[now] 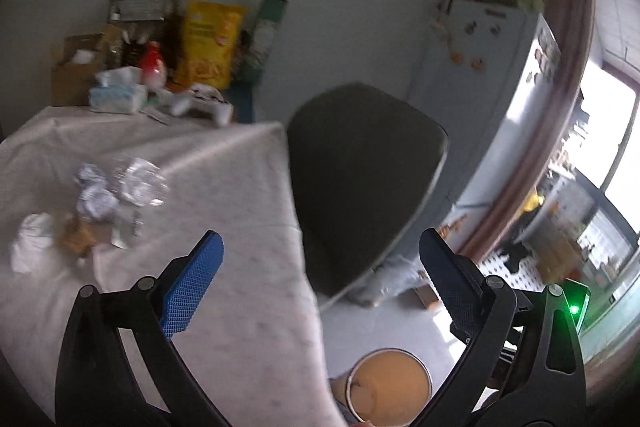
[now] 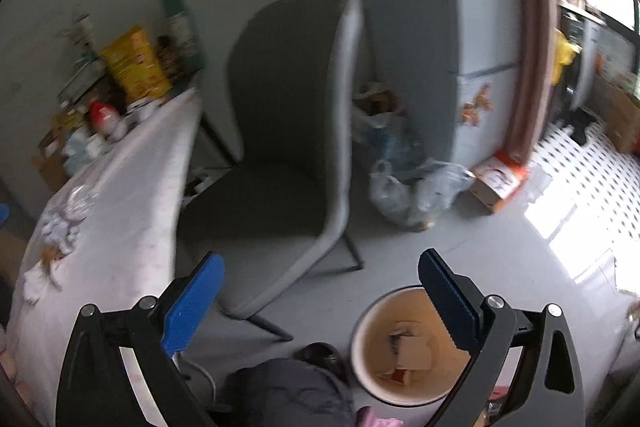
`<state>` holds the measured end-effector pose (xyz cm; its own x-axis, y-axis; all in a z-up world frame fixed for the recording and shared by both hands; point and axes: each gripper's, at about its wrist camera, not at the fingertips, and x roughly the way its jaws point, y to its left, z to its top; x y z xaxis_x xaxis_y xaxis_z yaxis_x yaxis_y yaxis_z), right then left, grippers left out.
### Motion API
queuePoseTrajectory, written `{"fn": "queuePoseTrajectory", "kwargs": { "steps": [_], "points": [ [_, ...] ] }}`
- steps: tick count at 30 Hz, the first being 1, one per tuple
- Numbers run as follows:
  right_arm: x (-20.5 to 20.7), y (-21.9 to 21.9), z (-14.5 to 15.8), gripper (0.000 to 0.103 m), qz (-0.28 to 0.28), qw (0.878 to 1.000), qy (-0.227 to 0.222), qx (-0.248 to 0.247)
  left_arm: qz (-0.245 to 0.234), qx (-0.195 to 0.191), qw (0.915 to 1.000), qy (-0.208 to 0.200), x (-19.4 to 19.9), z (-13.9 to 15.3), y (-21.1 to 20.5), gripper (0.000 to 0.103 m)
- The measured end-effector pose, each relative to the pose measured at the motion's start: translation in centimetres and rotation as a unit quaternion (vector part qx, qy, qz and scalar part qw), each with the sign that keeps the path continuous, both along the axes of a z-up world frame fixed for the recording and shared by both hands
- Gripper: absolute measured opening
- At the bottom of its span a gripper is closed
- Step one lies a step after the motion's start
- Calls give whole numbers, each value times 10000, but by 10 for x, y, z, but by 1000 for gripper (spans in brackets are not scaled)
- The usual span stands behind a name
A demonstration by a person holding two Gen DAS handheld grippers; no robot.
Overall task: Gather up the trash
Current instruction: 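Return both open grippers over the table toward the crumpled tissue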
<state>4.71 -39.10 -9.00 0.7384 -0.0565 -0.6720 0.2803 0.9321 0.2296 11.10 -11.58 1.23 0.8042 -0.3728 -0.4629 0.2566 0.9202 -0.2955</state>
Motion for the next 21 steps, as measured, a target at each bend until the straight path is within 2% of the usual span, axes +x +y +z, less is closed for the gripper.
{"fn": "queuePoseTrajectory", "kwargs": {
  "steps": [4,7,9,10,12,14,17,21],
  "points": [
    [11,29,7,96,564,9982,-85,196,-175,-327,9993,23,-1,-10,43,97],
    [19,46,11,96,905,9951,-140,371,-481,-318,9983,116,-1,-17,58,97],
    [24,60,13,96,1048,9938,-192,325,-974,-115,9945,356,0,-21,60,97],
    [25,64,15,96,1108,9932,-205,292,-1130,118,9925,450,-1,-23,60,97],
    [29,79,18,96,1301,9909,-233,245,-1206,470,9904,485,-5,-26,63,97],
    [32,90,19,95,1441,9889,-251,264,-1291,549,9882,611,-6,-28,69,97],
    [39,107,22,95,1606,9864,-248,245,-1277,751,9855,834,-6,-31,80,97],
    [47,129,26,95,1828,9826,-247,204,-837,938,9852,1169,-1,-32,104,97]
  ]
}}
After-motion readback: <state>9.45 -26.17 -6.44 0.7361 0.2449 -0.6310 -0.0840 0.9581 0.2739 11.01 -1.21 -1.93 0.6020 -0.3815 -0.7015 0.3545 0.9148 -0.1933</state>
